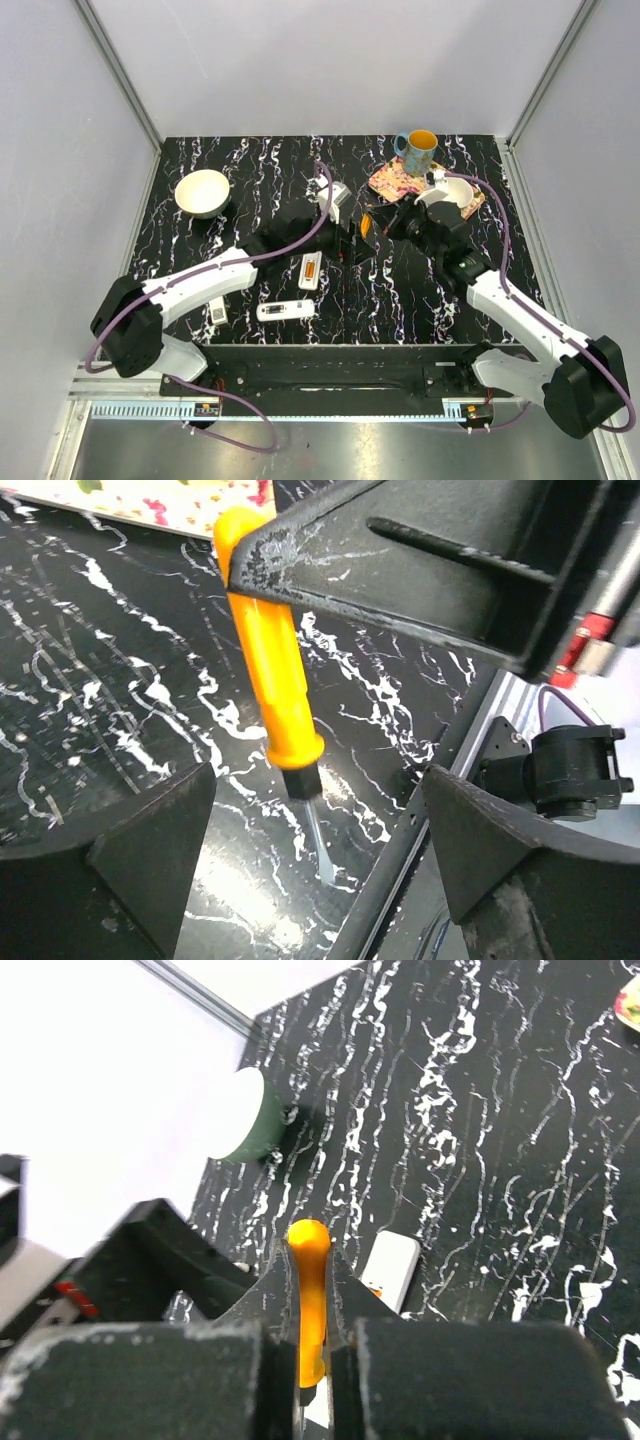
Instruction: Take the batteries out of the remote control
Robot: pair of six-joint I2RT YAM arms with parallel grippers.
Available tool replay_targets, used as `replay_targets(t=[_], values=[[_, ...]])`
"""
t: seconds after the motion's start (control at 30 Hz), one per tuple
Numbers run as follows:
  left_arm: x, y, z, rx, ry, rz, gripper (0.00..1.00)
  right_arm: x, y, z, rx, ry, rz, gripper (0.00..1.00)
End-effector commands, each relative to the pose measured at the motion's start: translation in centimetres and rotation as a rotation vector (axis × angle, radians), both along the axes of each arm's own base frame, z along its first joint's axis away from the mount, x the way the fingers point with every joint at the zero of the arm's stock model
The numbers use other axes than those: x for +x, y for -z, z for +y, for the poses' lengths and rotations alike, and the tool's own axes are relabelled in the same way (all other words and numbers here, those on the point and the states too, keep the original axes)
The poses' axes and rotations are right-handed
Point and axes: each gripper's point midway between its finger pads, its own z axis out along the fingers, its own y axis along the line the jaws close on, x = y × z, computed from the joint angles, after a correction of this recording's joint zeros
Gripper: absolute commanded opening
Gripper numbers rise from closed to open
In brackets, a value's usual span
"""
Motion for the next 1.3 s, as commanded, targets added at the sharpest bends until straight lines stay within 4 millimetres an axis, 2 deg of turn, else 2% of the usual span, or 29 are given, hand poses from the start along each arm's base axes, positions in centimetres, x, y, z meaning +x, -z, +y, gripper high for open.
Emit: replay_targets(t=[0.0,0.07,0.1,0.17,0.2,0.23,0.27,0.3,0.4,0.43,0.5,0.53,0.57,0.63,0.67,0.8,0.83,0.87,0.9,0.93,0.97,1.0,1.03,1.27], values=[[0.3,-2.7,-2.8,-0.086,0.079,-0.064,0.84,-0.7,-3.3,0.0,0.083,-0.018,-0.083,0.00],[0.4,-2.6,-3.2,-0.089,0.085,-0.058,0.74,-0.9,-3.7,0.1,0.098,-0.025,-0.089,0.00],[0.4,-2.6,-3.4,-0.093,0.090,-0.058,0.55,-1.0,-3.9,0.1,0.104,-0.030,-0.090,0.00],[0.5,-2.9,-3.4,-0.104,0.087,-0.066,0.34,-1.1,-3.9,0.3,0.112,-0.039,-0.087,0.00],[0.5,-3.0,-3.3,-0.107,0.084,-0.068,0.14,-1.3,-3.9,0.5,0.116,-0.052,-0.087,0.00],[0.7,-3.1,-3.2,-0.106,0.069,-0.073,0.04,-1.2,-3.7,0.5,0.115,-0.054,-0.085,0.00],[0.6,-3.3,-2.9,-0.108,0.061,-0.077,0.00,-1.3,-3.6,0.6,0.116,-0.060,-0.082,0.00],[0.7,-3.3,-2.7,-0.107,0.051,-0.081,0.00,-1.3,-3.4,0.5,0.113,-0.058,-0.077,0.01],[0.8,-3.5,-1.9,-0.083,0.026,-0.099,0.00,-1.4,-3.3,0.5,0.104,-0.068,-0.080,0.26],[0.8,-3.6,-1.5,-0.075,0.012,-0.106,0.00,-1.5,-3.2,0.6,0.101,-0.073,-0.083,0.45],[0.7,-3.1,-0.9,-0.042,0.004,-0.104,0.00,-1.7,-3.4,0.5,0.089,-0.094,-0.099,0.61],[0.6,-3.4,-0.5,-0.038,-0.004,-0.114,0.00,-1.9,-3.7,0.3,0.088,-0.103,-0.111,0.71],[0.3,-2.9,-0.1,-0.016,0.000,-0.109,0.00,-2.2,-3.9,0.4,0.083,-0.132,-0.122,0.87],[-0.3,-3.0,0.6,-0.008,0.004,-0.116,0.00,-2.2,-4.4,-0.1,0.086,-0.151,-0.143,0.97],[-0.6,-2.9,0.9,-0.003,0.006,-0.120,0.00,-2.9,-4.9,0.3,0.096,-0.216,-0.167,1.00],[-1.8,-3.4,2.1,-0.015,0.016,-0.138,0.00,-3.6,-5.7,0.7,0.147,-0.335,-0.184,1.00],[-2.3,-3.7,2.5,-0.023,0.021,-0.142,0.00,-4.0,-6.8,1.1,0.196,-0.366,-0.205,0.98],[-2.5,-3.8,2.5,-0.029,0.028,-0.145,0.00,-4.9,-6.8,1.7,0.216,-0.434,-0.208,0.98],[-2.8,-3.9,2.6,-0.034,0.036,-0.148,0.00,-5.2,-6.7,2.1,0.234,-0.468,-0.212,0.92],[-3.1,-4.1,2.7,-0.041,0.045,-0.153,0.00,-5.7,-8.2,2.3,0.291,-0.504,-0.256,0.90],[-3.2,-4.3,2.8,-0.045,0.046,-0.155,0.00,-6.5,-8.4,2.7,0.307,-0.561,-0.262,0.88],[-3.2,-4.3,2.8,-0.045,0.044,-0.155,0.00,-6.5,-8.3,3.0,0.320,-0.584,-0.254,0.82],[-3.3,-4.6,2.8,-0.052,0.047,-0.159,0.00,-6.9,-9.0,3.2,0.347,-0.609,-0.268,0.79],[-3.4,-4.9,2.1,-0.059,0.078,-0.149,0.00,-7.6,-9.2,4.0,0.340,-0.667,-0.270,0.75]])
